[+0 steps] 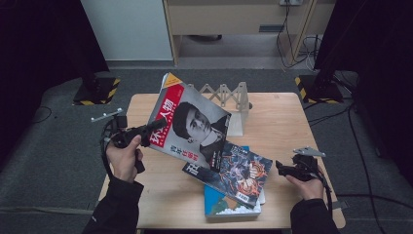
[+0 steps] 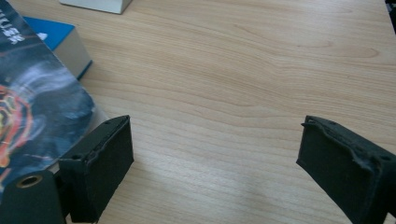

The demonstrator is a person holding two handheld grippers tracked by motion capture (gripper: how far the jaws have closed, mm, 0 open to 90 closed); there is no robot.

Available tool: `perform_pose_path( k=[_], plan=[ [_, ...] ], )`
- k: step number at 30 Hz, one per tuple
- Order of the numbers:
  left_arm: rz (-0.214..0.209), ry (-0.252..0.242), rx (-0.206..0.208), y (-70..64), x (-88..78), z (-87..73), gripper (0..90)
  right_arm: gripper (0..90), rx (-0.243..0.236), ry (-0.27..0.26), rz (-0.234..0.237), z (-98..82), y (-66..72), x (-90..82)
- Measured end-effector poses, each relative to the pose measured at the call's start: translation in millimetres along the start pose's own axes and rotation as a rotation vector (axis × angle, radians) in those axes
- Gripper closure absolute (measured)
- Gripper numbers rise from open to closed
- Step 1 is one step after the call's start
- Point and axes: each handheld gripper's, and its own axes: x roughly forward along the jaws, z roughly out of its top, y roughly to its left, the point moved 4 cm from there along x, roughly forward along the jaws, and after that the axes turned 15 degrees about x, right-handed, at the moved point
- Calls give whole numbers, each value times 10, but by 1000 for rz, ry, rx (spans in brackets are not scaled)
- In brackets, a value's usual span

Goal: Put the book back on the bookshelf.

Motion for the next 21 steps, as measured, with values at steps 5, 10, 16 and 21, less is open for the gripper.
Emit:
perform_pose_path(
  k=[5, 10, 16, 21],
  plan=[
    [53, -11, 34, 46, -82, 130, 866, 91, -28, 4, -27, -23, -70, 19],
    [89, -16, 48, 100, -150, 228, 865, 73, -61, 30, -48, -71, -141, 54],
    [115, -39, 49, 159, -220, 336, 866, 69, -68, 84, -41, -137, -162, 105],
    [165, -41, 72, 226, -276, 444, 866, 66, -67, 102, -39, -162, -164, 123]
  ],
)
